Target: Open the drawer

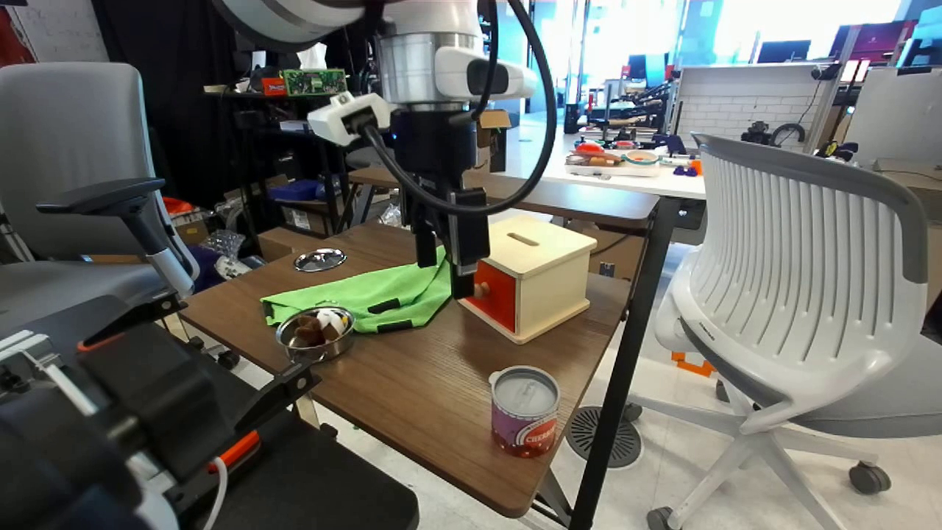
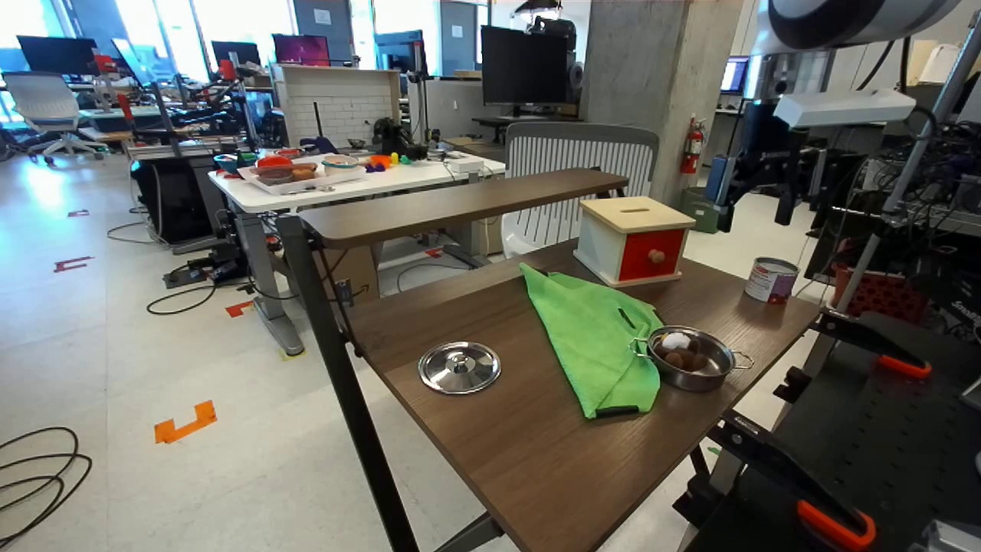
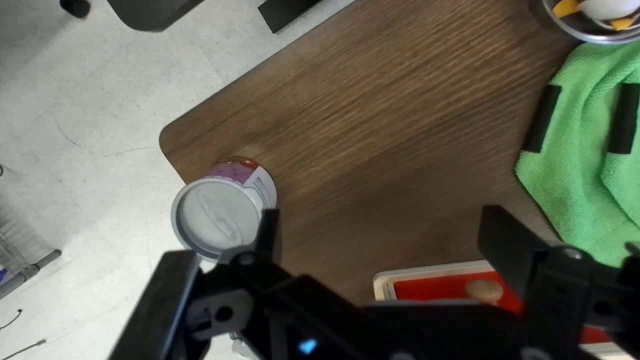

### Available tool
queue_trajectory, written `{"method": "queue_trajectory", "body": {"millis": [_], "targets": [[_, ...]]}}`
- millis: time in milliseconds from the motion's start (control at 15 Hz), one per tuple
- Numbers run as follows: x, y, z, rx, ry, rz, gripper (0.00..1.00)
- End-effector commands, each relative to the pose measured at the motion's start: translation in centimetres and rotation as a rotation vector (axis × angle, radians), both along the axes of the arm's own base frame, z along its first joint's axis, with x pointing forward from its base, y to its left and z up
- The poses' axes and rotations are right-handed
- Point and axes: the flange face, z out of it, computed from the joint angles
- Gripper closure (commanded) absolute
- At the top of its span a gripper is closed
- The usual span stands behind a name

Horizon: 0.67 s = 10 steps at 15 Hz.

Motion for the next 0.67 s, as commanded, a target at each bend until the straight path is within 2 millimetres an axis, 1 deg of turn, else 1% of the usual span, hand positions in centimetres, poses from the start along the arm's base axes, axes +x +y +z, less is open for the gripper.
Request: {"method": "queue_trajectory", "body": {"millis": [0, 267, 600], "targets": [[2.7, 0.3, -2.0, -0.014, -0.03, 0.053, 0.0], [4.4, 0.8, -4.0, -0.031, -0.06, 0.076, 0.0], [6.1, 1.4, -6.2, -0.051, -0.107, 0.094, 0.0]]}}
